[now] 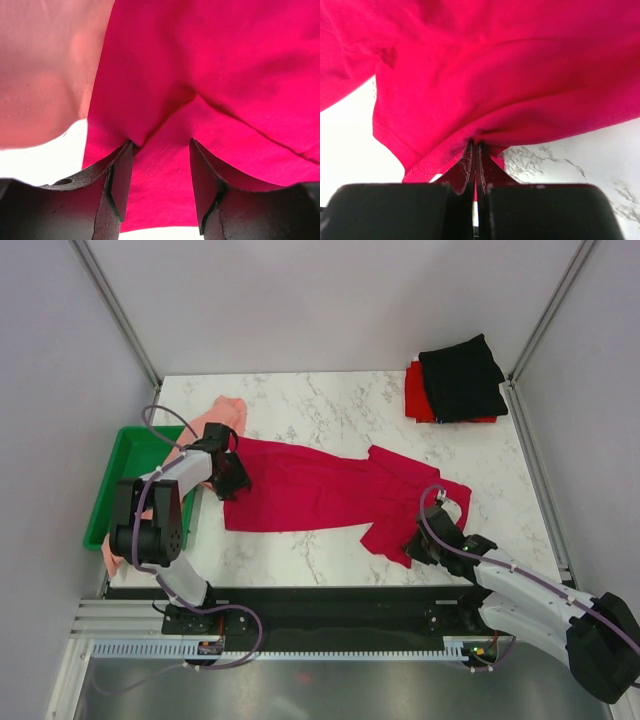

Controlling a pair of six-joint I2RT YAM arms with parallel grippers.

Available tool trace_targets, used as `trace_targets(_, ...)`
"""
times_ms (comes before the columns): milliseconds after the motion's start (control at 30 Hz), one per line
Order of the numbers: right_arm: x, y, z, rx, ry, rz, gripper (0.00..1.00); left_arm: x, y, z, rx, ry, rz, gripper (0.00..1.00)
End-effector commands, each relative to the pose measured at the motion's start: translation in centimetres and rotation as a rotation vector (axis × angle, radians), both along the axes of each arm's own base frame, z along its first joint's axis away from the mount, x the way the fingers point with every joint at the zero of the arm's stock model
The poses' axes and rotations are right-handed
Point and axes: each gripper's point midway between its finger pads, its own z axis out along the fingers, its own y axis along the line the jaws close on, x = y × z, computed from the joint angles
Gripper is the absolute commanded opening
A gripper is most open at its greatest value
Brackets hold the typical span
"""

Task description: Fold and stack the t-shirts

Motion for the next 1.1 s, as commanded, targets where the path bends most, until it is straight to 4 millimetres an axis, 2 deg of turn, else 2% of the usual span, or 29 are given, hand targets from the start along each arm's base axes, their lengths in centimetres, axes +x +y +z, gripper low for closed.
trace_targets(0, 0.4, 0.6, 0.1, 0.012, -0.012, 0.022, 0.00, 2.7, -0.6, 1.7, 0.004, -0.105, 0.019, 0.55)
trace_targets(167, 0.4, 0.6, 0.2, 0.023, -0.025, 0.020, 0.00, 3.3, -0.3, 3.7, 0.043, -0.163, 0.016, 0.54)
trace_targets(433, 0.3, 0.7, 0.1, 0.024, -0.020, 0.026, 0.00, 4.1, 0.8, 5.1, 0.154, -0.186, 0.025, 0.55)
trace_targets(533, 0.4, 0.7, 0.1, 0.023, -0.021, 0.026, 0.00, 4.4, 0.5, 4.5, 0.145, -0.171, 0.012, 0.55)
trace_targets(700, 0.4, 0.8, 0.0, 0.020, -0.017, 0.028, 0.00, 4.9, -0.3, 2.3, 0.121, -0.121, -0.012, 0.54)
trace_targets(833, 0.4, 0.8, 0.0, 0.020, -0.017, 0.030, 0.00, 5.1, -0.7, 1.3, 0.108, -0.106, -0.017, 0.50)
trace_targets(967, 0.4, 0.8, 0.1, 0.021, -0.018, 0.031, 0.00, 5.2, -1.2, 1.0, 0.096, -0.104, -0.026, 0.50)
trace_targets(1067, 0.5, 0.8, 0.0, 0.021, -0.018, 0.030, 0.00, 5.3, -1.6, 1.6, 0.095, -0.123, -0.032, 0.49)
